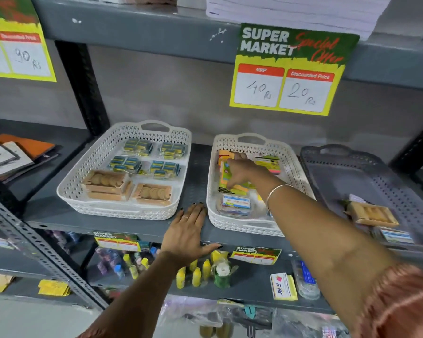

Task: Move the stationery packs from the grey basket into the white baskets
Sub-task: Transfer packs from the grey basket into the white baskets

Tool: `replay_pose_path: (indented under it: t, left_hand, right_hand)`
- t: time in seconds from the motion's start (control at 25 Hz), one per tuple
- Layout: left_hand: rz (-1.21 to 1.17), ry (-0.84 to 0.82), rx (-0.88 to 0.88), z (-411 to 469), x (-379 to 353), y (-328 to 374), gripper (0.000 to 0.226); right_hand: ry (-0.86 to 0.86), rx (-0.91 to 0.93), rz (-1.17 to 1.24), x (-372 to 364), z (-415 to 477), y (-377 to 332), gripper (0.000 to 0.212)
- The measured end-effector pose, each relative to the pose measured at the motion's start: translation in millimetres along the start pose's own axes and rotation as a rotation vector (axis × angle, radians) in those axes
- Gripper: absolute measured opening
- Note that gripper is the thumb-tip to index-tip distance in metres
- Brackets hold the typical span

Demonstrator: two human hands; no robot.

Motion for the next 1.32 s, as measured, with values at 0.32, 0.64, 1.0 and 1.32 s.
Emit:
replay_pose_path:
  t: [0.32, 0.64, 1.0, 1.32]
  left_hand:
    - [-0.007, -0.005, -0.016, 2, -4, -2, 0.098]
    - [-0.007, -0.054, 0.016, 0, -2, -4, 0.107]
    - [0.020, -0.036, 0.019, -3, 0, -1, 0.102]
    - [0.029, 0.008, 0.016, -1, 1, 0, 0.102]
  right_hand:
    - [-0.108, 0.028, -0.024, -24, 15, -13, 0.081]
    - [0.222, -0.125, 0.149, 19, -29, 31, 0.063]
    - [0.027, -0.724, -0.063, -28, -171, 185, 0.053]
    - [-0.052, -0.665, -0.245, -48, -192, 193, 0.042]
Point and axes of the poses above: each hand's wrist, its own z-axis towards the middle knuckle, its own x-axis out of the back of the hand, y = z × x, the point moved 3 cm from there along z, towards the middle knuckle, and after that the axes turned 10 degrees about x, right-handed, at the moved point
